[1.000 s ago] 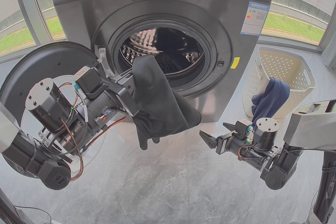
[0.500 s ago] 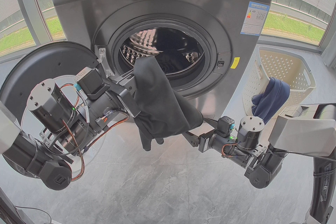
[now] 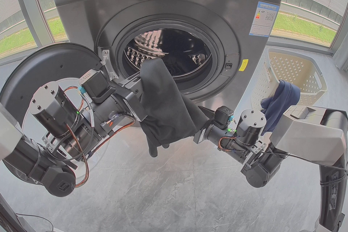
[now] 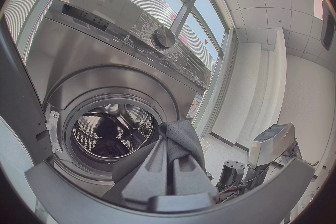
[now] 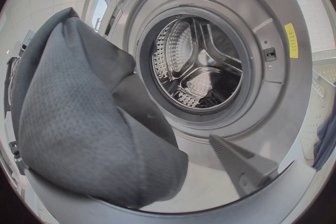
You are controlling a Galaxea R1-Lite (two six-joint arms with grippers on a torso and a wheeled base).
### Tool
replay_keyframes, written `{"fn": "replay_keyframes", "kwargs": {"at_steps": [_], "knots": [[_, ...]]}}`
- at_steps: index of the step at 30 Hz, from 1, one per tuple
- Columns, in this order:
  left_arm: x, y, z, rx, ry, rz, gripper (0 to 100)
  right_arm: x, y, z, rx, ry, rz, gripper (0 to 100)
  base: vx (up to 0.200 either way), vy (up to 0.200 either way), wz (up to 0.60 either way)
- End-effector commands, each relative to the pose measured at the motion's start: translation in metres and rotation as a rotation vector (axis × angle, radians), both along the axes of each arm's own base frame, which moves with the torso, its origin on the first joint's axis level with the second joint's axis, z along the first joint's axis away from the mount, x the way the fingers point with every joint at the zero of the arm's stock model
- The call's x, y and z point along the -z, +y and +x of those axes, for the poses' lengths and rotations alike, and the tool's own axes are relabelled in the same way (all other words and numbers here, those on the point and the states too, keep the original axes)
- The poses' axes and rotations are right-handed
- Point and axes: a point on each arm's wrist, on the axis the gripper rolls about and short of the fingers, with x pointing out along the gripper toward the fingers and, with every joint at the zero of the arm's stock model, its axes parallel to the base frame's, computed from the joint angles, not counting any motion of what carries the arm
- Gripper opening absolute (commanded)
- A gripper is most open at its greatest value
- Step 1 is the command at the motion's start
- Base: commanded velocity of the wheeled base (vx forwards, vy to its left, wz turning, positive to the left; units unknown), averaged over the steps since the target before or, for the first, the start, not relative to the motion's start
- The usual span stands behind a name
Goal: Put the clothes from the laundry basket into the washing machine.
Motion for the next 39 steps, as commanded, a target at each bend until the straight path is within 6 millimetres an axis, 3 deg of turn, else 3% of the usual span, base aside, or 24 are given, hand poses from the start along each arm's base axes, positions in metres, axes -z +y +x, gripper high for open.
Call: {"fn": "replay_keyframes", "kwargs": {"at_steps": [1,12,20,27,28,32,33,35,39], "knots": [[0.002,0.0,0.002,-0.004,0.005,0.002,0,-0.01,0.003,-0.008,-0.017,-0.012,0.011,0,0.0,0.0,0.0],[0.017,0.005,0.017,-0.042,0.047,0.026,0,-0.044,-0.027,-0.048,-0.006,-0.01,0.005,0,0.0,0.0,0.0],[0.036,0.012,0.032,-0.083,0.103,0.056,0,-0.098,-0.06,-0.087,0.019,-0.119,0.06,0,0.0,0.0,0.0],[0.052,0.013,0.037,-0.088,0.15,0.085,0,-0.096,-0.066,-0.098,0.015,-0.099,0.054,0,0.0,0.0,0.0],[0.055,0.013,0.035,-0.084,0.162,0.093,100,-0.096,-0.066,-0.098,0.014,-0.097,0.054,0,0.0,0.0,0.0],[0.065,0.012,0.036,-0.086,0.197,0.104,100,-0.097,-0.066,-0.096,0.017,-0.102,0.059,0,0.0,0.0,0.0],[0.089,0.01,0.036,-0.081,0.273,0.145,100,-0.1,-0.065,-0.096,0.019,-0.11,0.066,0,0.0,0.0,0.0],[0.107,0.01,0.036,-0.083,0.329,0.18,100,-0.103,-0.063,-0.092,0.04,-0.124,0.079,0,0.0,0.0,0.0],[0.123,0.011,0.031,-0.08,0.386,0.213,100,-0.101,-0.057,-0.089,0.047,-0.114,0.084,0,0.0,0.0,0.0]]}}
